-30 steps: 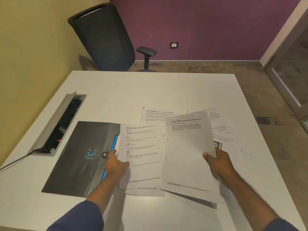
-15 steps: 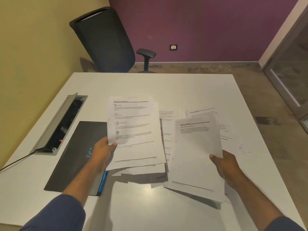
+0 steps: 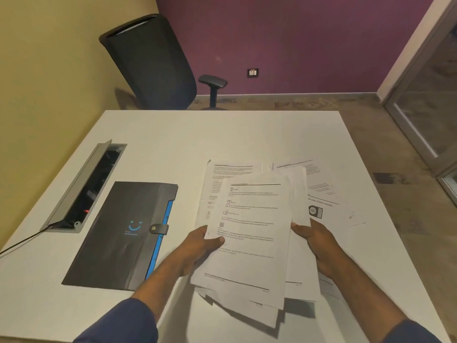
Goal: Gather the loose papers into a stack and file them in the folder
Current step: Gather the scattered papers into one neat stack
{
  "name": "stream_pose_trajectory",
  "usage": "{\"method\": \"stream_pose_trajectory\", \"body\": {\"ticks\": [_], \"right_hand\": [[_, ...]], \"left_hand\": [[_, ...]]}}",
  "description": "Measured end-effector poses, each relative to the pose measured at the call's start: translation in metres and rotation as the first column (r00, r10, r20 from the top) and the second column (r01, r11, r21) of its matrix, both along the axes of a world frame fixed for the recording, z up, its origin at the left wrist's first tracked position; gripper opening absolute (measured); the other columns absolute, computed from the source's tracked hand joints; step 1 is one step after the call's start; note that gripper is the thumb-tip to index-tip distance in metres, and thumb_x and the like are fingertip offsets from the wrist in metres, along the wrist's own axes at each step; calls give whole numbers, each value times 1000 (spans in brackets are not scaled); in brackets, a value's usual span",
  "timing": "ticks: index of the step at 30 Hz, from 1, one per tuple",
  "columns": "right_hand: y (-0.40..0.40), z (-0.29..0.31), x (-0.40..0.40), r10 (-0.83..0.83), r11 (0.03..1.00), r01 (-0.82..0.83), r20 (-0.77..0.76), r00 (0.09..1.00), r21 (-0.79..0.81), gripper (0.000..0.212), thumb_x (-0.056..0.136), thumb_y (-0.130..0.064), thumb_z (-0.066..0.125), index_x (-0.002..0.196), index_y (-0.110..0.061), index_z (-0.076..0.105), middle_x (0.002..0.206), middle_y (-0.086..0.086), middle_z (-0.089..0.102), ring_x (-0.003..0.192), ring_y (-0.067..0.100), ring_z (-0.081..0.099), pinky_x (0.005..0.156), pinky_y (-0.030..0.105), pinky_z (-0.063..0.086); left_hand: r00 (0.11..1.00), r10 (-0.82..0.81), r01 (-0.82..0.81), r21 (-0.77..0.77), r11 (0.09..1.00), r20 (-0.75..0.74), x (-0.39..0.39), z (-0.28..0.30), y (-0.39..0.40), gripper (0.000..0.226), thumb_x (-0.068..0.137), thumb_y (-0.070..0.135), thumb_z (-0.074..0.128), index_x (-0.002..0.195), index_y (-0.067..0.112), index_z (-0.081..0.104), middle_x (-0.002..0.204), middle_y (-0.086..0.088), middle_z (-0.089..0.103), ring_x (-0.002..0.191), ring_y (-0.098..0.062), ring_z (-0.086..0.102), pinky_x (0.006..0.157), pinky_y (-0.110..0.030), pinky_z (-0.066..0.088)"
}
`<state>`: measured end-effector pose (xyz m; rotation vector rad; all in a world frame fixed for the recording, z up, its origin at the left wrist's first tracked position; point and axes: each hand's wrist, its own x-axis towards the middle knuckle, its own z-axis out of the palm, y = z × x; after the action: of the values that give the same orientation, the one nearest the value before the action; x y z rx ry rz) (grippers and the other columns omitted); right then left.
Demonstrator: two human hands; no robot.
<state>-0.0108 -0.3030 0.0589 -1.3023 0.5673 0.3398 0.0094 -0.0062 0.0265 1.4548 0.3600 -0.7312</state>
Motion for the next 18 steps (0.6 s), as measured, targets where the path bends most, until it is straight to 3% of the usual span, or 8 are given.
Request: {"method": "stream_pose_trajectory", "body": {"ticks": [3,5,7,9,12,15,18], "right_hand": [[1,3,-2,14,1000,-14,27,1000,-22,29,92,-40,60,115,-25,69,106,-1,76,93,20,73,76,37,59],[3,6,-1,50,996,-47,41,998,-78,40,81,-65,54,107,-37,67,108,-8,75,99,15,70,90,39,54],[6,14,0,79,991,-69,87,993,-111,42,70,-73,54,98,-43,65,110,-15,71,100,8,67,93,36,51],[7,18,1,133,987,-115,167,977,-114,38,71,-60,67,102,-38,68,113,-10,72,101,6,68,89,33,53],[3,27,5,217,972,-181,279,935,-148,31,80,-20,77,111,-22,71,112,0,75,101,17,72,81,28,58],[0,40,12,225,958,-143,343,912,-249,30,78,-18,78,108,-20,72,105,-4,77,99,16,72,84,31,58],[0,49,18,158,964,-56,391,907,-260,24,76,-18,80,98,-23,73,99,-5,78,93,14,73,83,32,56]], "left_hand": [[998,53,-55,-73,996,-33,1,2,-7,36,90,5,69,125,1,62,122,-10,72,114,-28,68,106,-45,48],[999,30,-32,-67,997,-25,2,5,-11,34,90,5,69,124,1,64,121,-10,72,112,-27,69,104,-43,50],[999,-37,37,-19,999,8,3,12,-15,35,88,7,72,122,3,66,119,-7,73,110,-26,70,102,-42,52],[991,-121,120,13,993,53,6,22,-18,36,84,6,76,120,4,69,116,-6,75,107,-26,71,96,-39,56],[981,-142,137,42,990,136,15,39,-21,39,78,-2,78,116,5,70,112,-8,76,103,-27,72,84,-33,60],[969,-41,44,-5,999,242,26,55,-24,40,77,-2,78,116,3,69,112,-13,75,103,-29,72,81,-32,61],[931,-1,13,-29,1000,365,35,70,-25,40,75,5,82,114,12,73,112,-6,76,103,-23,73,81,-26,59]]}}
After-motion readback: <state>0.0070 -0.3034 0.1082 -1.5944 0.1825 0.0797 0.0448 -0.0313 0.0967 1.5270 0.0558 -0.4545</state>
